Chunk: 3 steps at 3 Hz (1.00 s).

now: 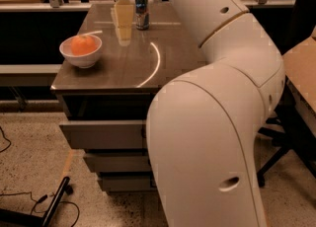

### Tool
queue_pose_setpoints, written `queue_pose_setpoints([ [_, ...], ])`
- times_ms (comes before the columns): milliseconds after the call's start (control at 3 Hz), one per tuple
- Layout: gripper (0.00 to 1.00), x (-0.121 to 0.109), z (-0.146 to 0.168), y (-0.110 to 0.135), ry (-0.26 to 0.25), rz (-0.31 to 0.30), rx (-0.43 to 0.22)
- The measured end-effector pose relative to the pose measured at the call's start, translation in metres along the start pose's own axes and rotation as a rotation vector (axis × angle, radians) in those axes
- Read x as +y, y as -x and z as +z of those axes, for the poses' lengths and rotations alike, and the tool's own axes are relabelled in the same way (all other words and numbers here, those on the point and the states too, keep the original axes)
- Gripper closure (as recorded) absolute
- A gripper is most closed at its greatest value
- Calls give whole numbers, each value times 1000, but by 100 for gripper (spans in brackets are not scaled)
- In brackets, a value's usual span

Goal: Pick orange from white bowl and place on counter

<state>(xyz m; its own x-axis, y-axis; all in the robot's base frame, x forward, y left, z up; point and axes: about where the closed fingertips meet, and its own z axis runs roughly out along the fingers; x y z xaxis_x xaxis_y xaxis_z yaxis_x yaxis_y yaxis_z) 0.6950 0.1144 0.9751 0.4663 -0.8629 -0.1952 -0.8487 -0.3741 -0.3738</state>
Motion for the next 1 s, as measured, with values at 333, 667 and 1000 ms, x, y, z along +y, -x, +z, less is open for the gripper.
queue_pose_setpoints([
  [333, 0, -12, 9, 11, -18, -14, -16],
  [667, 0, -25, 23, 25, -29, -44, -28],
  [1000, 0, -35, 36, 38, -26, -78, -30],
])
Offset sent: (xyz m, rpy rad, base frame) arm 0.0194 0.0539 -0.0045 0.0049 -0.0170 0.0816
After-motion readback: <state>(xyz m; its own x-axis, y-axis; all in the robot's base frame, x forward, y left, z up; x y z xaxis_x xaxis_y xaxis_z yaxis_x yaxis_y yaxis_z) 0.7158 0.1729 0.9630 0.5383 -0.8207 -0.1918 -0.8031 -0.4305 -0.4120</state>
